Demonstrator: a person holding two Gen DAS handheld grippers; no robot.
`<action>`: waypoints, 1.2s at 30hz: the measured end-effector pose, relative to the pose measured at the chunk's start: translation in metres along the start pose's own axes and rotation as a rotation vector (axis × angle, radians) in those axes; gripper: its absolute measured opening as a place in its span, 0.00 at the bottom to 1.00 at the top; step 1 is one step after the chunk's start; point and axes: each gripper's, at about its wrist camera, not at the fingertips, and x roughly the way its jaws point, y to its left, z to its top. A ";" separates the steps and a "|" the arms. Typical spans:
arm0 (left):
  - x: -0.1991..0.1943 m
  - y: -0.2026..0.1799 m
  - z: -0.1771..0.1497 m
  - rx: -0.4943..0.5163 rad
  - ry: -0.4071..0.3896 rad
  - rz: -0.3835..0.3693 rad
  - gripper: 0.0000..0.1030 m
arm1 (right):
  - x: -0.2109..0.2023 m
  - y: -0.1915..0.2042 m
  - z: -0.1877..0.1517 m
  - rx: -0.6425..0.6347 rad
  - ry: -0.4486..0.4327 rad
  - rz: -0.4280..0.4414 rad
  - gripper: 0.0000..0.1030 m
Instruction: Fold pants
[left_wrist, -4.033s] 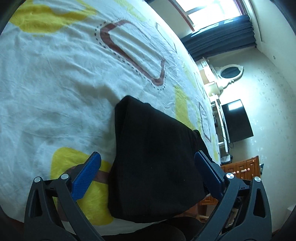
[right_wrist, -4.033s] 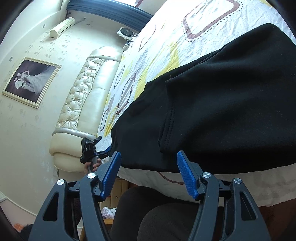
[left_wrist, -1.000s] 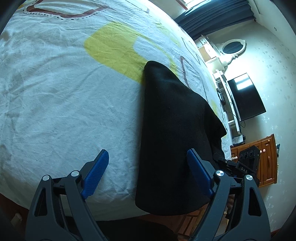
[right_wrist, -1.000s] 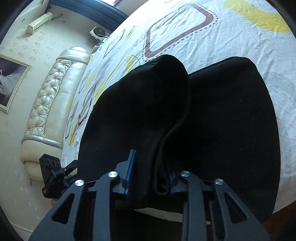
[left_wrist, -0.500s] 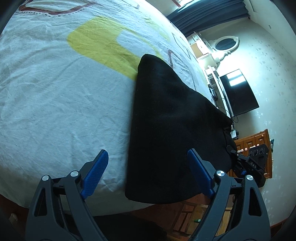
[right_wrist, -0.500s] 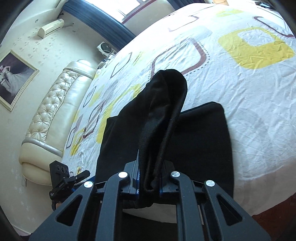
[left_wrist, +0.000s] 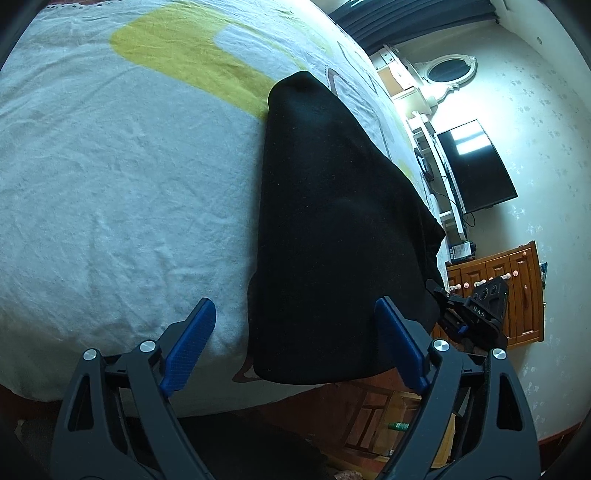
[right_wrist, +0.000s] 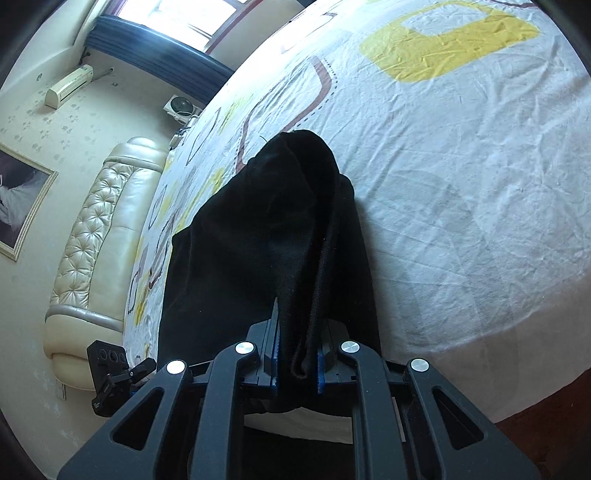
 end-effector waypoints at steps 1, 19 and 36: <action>0.000 -0.002 0.001 0.003 0.000 -0.001 0.85 | -0.002 -0.002 -0.001 0.005 -0.006 -0.001 0.13; -0.001 0.014 0.003 -0.159 0.045 -0.189 0.85 | -0.009 -0.042 -0.034 0.231 0.007 0.264 0.75; 0.013 -0.002 0.006 -0.059 0.049 -0.107 0.36 | -0.003 -0.032 -0.039 0.183 0.010 0.120 0.41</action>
